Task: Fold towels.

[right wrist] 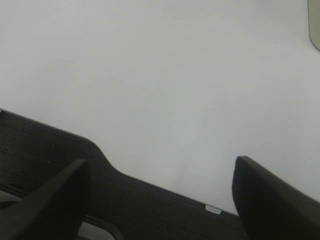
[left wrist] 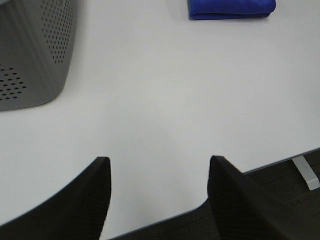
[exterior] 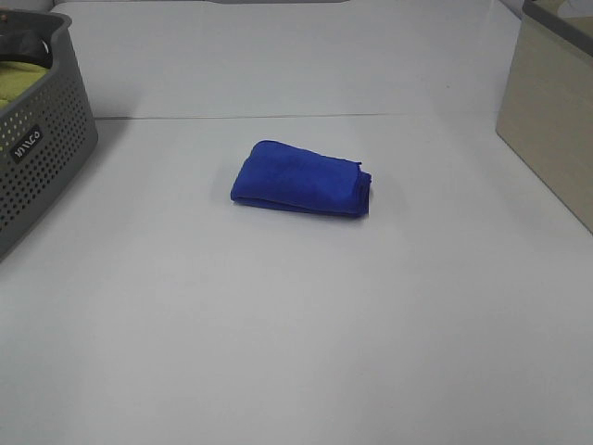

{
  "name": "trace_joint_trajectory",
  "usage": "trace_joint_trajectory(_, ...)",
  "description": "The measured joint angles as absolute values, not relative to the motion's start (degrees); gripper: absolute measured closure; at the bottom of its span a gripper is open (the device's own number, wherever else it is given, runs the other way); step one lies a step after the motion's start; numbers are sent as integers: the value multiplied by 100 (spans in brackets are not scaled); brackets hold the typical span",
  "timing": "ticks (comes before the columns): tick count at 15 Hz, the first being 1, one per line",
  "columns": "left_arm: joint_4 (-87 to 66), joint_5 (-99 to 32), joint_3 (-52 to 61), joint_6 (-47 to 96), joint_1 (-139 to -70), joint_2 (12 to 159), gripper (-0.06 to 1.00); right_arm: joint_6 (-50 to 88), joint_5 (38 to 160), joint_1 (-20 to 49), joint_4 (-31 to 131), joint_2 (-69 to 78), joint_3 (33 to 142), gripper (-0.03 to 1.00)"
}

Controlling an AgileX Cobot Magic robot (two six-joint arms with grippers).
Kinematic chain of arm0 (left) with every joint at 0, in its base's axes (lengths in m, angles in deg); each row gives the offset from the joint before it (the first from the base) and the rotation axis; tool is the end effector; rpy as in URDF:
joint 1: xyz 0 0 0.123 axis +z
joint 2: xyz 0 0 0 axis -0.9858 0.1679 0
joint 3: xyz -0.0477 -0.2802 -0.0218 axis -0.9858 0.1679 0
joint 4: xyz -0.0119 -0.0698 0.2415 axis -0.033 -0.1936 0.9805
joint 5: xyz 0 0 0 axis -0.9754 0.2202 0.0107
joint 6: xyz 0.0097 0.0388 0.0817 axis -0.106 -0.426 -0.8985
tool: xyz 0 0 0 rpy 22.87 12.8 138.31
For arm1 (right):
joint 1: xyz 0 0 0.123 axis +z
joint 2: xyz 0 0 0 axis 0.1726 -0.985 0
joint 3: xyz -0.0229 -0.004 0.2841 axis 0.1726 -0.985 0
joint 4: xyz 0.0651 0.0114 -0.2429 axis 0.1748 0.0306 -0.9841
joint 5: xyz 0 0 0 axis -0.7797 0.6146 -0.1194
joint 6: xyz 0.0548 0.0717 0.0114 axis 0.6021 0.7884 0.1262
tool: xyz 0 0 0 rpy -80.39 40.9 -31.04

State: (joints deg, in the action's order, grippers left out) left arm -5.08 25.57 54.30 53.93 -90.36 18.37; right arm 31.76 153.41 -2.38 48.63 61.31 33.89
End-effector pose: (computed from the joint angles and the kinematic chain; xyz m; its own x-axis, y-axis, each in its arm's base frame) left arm 0.0054 -0.0127 0.2809 -0.5479 0.1076 -0.8296 0.2821 0.9574 -0.0622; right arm 0.0344 0.0137 0.2594 -0.7079 -0.2197 -0.6713 -0.2876 0.9577 -0.0102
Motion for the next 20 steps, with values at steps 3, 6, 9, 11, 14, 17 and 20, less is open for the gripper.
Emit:
trace_joint_trajectory(3,-542,2499,5436,5244,-9036,1842,38,3176,15336,-238,4989,6131,3389,21)
trace_joint_trajectory(6,-548,2488,5436,5210,-9036,1842,38,3176,15330,-238,5012,6131,3389,21)
trace_joint_trajectory(9,-548,2488,5436,5204,-9036,1842,38,3176,15330,-255,5012,6137,3389,21)
trace_joint_trajectory(11,-553,2482,5436,5204,-8910,1831,38,3176,15324,-456,5035,6274,3389,21)
trace_joint_trajectory(14,-553,2471,5436,5193,-8097,1264,38,3176,15318,-1000,5035,7277,3377,21)
trace_joint_trajectory(17,-553,2471,5436,5193,-7885,1195,38,3176,15313,-1000,5040,7758,3377,21)
trace_joint_trajectory(20,-553,2471,5436,5193,-7885,1189,38,3176,15318,-1006,5058,7770,3377,21)
